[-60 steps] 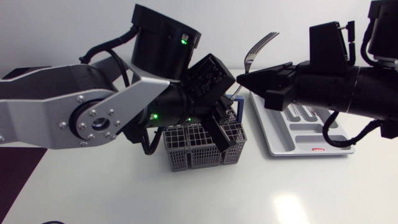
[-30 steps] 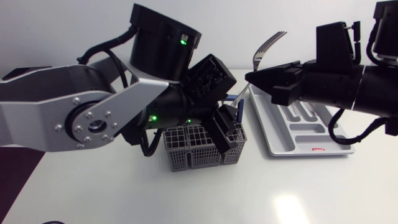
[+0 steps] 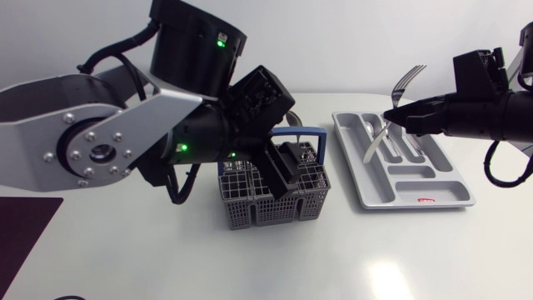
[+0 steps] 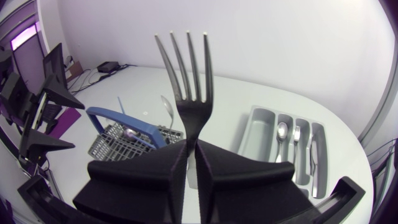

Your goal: Unload the cutlery basket into the drawer organizer.

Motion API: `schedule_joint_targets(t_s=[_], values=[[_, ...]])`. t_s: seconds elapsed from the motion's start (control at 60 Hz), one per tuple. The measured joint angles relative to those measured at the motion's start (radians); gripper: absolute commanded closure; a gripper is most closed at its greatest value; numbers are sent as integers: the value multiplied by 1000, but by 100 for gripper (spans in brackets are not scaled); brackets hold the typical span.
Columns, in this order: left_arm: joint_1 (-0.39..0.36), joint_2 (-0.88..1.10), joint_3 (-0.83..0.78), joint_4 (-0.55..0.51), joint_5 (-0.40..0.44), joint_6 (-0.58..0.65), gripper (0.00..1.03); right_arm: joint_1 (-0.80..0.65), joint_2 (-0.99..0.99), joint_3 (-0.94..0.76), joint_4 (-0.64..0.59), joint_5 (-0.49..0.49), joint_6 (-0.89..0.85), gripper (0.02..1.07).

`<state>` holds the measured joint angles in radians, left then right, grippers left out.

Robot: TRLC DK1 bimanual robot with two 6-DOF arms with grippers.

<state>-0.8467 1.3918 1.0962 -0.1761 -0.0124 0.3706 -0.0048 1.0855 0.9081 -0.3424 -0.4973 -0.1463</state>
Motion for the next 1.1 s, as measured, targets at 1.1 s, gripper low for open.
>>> schedule_joint_targets(t_s=[1.1], values=[[70, -68, -50, -97, 27, 72, 5, -275, 748, 584, -218, 188, -259, 96]])
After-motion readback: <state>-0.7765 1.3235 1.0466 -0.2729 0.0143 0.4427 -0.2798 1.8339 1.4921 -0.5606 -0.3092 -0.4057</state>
